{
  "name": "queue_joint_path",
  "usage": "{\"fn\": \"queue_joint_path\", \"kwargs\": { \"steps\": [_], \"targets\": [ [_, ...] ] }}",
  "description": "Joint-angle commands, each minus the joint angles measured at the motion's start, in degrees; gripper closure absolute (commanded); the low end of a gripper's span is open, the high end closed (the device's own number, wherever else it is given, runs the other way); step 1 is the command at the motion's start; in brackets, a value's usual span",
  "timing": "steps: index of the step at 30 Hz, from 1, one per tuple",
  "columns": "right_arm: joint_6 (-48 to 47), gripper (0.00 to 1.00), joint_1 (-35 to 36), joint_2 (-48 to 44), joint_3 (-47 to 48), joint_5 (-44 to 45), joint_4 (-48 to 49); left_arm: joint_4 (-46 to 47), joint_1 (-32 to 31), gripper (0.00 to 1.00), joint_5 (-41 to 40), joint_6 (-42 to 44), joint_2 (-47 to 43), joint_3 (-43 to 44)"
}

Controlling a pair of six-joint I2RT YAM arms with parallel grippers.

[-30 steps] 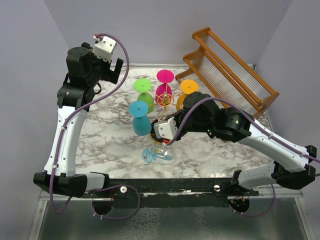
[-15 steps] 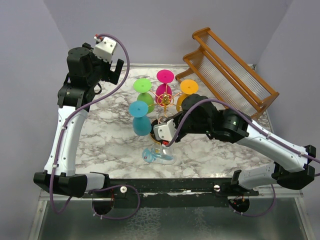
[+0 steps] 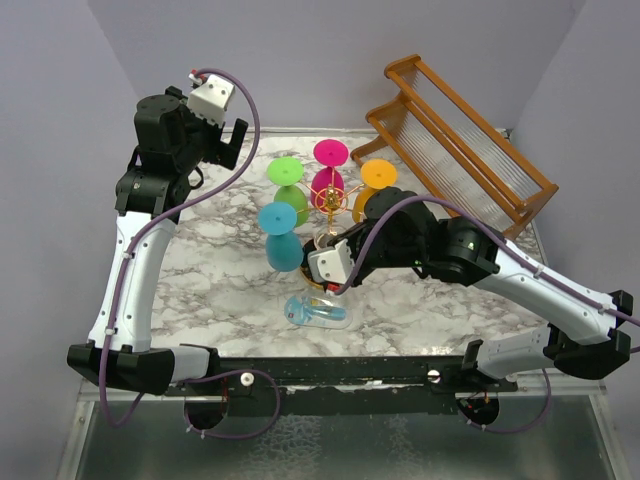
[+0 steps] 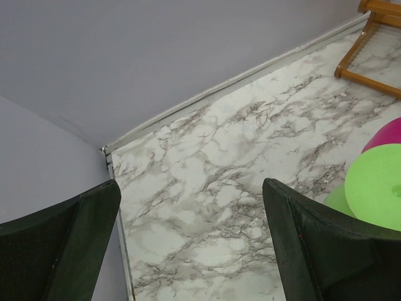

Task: Place the wine glass upside down on the wine glass rack

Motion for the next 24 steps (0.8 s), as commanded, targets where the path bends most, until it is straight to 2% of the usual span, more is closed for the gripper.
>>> {"fn": "queue_joint_path", "kwargs": {
  "steps": [1, 19, 21, 24],
  "targets": [
    [1.42, 0.72, 0.29, -1.48, 1.70, -3.01, -1.45, 0.58, 0.25, 0.01, 1.36, 0.56, -0.13, -0.62],
    [2.49, 0.62, -0.43, -1.98, 2.49, -6.43, -2.95, 0.48, 0.23, 0.01, 2.02, 0.72, 0.30, -0.77],
    [2.84, 0.60, -1.14, -2.34, 2.36, -7.42, -3.02, 0.49, 0.30, 0.01, 2.06, 0.73, 0.31, -0.94],
    [3.36, 0.50, -2.50, -3.15, 2.37, -9.40, -3.29, 0.56, 0.24, 0.01, 2.10, 0.87, 0.34, -1.14]
  ]
}}
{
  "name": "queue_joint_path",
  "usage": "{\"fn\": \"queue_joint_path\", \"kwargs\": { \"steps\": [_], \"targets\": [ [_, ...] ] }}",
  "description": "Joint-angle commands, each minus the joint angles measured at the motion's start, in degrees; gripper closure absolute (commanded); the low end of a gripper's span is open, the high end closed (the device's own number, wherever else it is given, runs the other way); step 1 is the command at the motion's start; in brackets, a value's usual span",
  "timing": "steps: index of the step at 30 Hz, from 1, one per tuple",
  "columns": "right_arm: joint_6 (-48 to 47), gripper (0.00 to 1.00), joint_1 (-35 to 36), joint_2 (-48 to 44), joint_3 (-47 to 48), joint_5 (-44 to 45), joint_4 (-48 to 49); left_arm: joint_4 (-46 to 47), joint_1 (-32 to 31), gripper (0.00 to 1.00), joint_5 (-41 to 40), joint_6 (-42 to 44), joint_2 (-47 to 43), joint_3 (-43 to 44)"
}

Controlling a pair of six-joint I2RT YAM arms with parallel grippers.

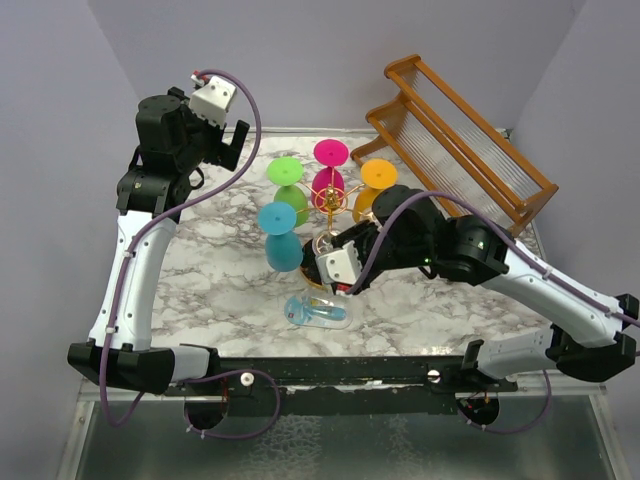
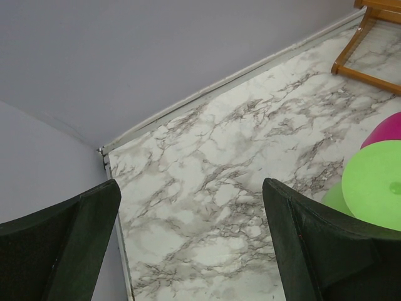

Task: Place the wine glass upside down on the wine glass rack

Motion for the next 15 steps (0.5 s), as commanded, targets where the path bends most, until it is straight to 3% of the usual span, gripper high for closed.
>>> {"fn": "queue_joint_path", "kwargs": {
  "steps": [1, 6, 10, 15],
  "targets": [
    [1.70, 0.49, -2.25, -2.78, 1.63, -5.54, -0.74, 0.68, 0.29, 0.01, 1.35, 0.60, 0.18, -0.77],
    [3.22, 0.42, -6.91, -5.26, 3.94, -13.35, -2.20, 0.74, 0.28, 0.01, 1.12, 0.81, 0.42, -0.47],
    [5.16, 0.30, -12.73, -7.66, 4.79, -18.58, -1.66, 0.79, 0.24, 0.01, 1.10, 0.76, 0.42, -0.44],
    [10.82, 0.24, -22.15, -11.77, 1.27, -17.63, 5.94, 1.41, 0.27, 0.01, 0.29, 0.43, -0.64, -1.43]
  ]
}}
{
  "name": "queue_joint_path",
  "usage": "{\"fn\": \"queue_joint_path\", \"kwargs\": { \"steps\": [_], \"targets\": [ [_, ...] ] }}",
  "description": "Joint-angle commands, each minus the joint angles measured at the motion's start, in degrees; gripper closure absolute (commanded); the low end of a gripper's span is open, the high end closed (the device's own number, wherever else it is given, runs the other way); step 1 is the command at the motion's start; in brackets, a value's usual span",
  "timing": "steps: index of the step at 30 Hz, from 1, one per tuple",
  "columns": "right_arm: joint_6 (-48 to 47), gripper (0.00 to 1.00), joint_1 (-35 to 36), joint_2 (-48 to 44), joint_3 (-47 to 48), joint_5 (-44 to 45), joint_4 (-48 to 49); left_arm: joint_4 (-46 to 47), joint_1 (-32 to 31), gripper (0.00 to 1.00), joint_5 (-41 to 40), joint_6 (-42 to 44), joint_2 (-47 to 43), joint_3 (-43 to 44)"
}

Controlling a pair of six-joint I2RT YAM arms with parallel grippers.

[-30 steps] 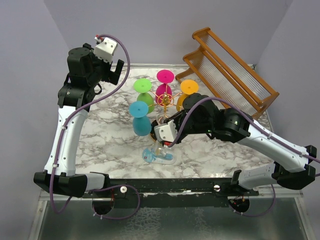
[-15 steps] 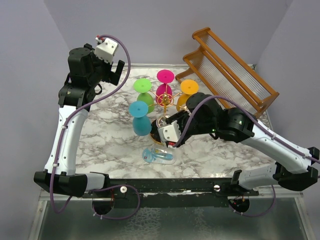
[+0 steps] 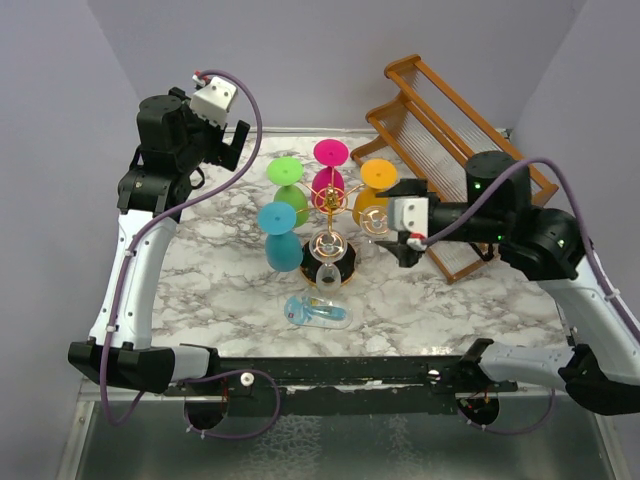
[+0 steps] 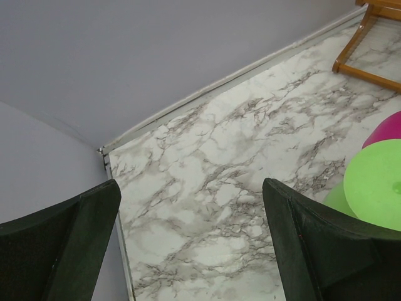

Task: Place the wine glass upside down on the wine glass rack

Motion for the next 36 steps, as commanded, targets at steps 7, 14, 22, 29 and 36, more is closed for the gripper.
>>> {"fn": "queue_joint_path", "kwargs": {
  "steps": [7, 14, 22, 29, 36],
  "targets": [
    [14.20, 0.14, -18.61, -7.52, -10.66, 13.59, 23.50, 2.76, 0.28, 0.01, -6.02, -0.54, -2.70, -0.80],
    [26.35, 0.00, -27.36, -7.71, -19.64, 27.05, 40.03, 8.63, 0.27, 0.01, -9.33, -6.26, -5.23, -5.79],
    [31.16, 0.00, -30.37, -6.60, -20.54, 24.97, 43.64, 13.83, 0.30, 0.01, -9.81, -8.32, -8.45, -7.95],
    [36.46, 0.00, -30.86, -8.04, -24.05, 27.68, 48.35, 16.32, 0.32, 0.01, -12.43, -12.49, -12.20, -13.62],
    [33.10, 0.00, -30.88, -9.06, -21.35, 27.45, 44.30, 15.16, 0.32, 0.01, -11.83, -13.98, -15.85, -14.86]
  ]
}}
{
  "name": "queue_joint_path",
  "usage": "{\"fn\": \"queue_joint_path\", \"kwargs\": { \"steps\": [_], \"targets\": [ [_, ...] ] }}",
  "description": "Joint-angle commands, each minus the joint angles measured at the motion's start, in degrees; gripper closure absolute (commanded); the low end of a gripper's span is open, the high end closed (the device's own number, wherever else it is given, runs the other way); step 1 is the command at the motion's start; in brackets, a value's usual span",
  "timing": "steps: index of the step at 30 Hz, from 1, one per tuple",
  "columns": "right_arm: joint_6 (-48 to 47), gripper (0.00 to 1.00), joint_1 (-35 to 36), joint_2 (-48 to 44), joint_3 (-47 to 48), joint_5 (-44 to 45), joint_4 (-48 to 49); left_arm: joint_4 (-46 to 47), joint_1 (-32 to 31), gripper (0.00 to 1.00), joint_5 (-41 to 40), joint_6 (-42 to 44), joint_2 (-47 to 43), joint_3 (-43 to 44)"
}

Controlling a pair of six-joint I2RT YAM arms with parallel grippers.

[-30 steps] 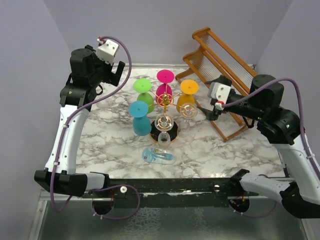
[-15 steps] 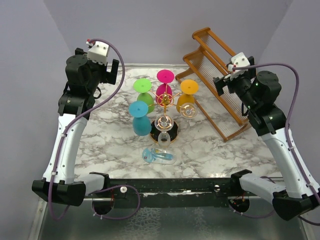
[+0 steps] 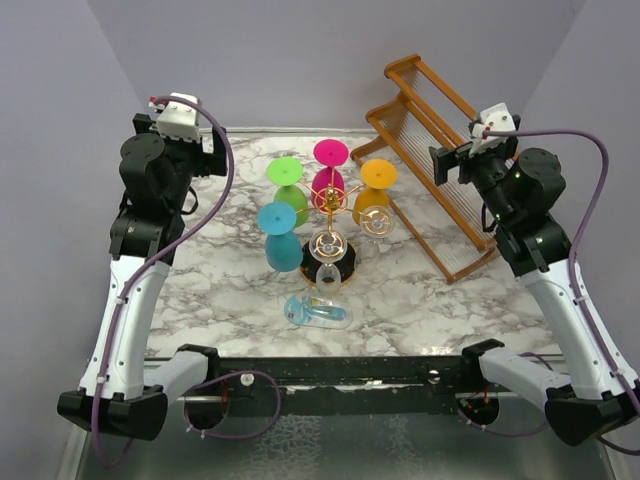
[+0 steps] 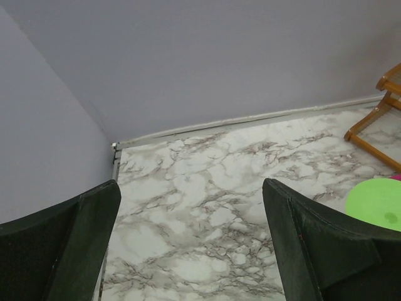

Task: Place the wine glass upside down on the wine glass rack

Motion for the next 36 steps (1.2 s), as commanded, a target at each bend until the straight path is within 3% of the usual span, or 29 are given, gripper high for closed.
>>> {"fn": "queue_joint_path", "kwargs": {
  "steps": [1, 8, 16, 36],
  "targets": [
    [-2.09, 0.00, -0.34, -1.63, 3.32, 2.12, -1.02, 1.45, 0.30, 0.01, -0.73, -2.00, -3.06, -0.08],
    [1.77, 0.00, -0.27, -3.48, 5.82, 8.23, -5.41, 1.83, 0.76, 0.01, 1.38, -0.72, -5.58, -2.24],
    [-0.06, 0.00, -0.34, -8.86, 4.23, 1.93, -11.03, 0.69, 3.38, 0.01, 1.45, -2.30, -9.20, -6.23],
    [1.62, 0.00, -4.61, -12.85, -4.57, 0.59, -8.70, 0.39, 5.95, 0.01, -0.76, -2.82, -13.08, -11.92]
  ]
}}
